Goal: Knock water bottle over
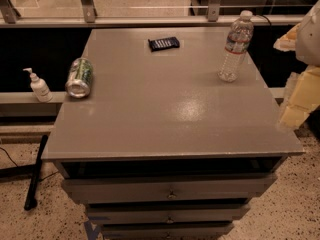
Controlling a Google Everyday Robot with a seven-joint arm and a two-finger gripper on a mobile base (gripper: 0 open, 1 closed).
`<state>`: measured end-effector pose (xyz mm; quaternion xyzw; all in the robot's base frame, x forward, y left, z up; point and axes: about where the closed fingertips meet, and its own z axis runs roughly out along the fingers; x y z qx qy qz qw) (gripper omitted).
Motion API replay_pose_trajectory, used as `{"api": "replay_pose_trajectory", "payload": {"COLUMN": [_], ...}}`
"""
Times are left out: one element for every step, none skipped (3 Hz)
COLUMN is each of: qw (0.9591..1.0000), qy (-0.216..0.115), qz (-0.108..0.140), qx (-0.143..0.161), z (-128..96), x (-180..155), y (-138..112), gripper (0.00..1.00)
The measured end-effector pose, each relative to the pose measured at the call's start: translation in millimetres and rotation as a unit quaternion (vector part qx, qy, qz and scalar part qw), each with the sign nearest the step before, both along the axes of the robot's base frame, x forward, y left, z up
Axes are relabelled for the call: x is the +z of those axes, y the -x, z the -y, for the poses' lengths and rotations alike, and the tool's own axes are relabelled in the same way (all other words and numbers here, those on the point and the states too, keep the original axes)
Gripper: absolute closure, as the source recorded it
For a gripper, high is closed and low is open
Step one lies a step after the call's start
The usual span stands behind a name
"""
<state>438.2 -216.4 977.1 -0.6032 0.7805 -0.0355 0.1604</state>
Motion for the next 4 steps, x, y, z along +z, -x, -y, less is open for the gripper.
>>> {"api": "replay_pose_trajectory", "payload": {"qw": [1.0,0.9991,0.9917,0.98], "qy": [0.0,-0.029,-0.088,-0.125], "qz": [0.0,0.018,0.052,0.097], "qx": [0.0,-0.024,-0.079,-0.121], "z": [0,2,13,23], "x": [0,-9,-34,-51], "y": [0,-15,-51,-94], "gripper": [0.0,0.0,0.0,0.0]}}
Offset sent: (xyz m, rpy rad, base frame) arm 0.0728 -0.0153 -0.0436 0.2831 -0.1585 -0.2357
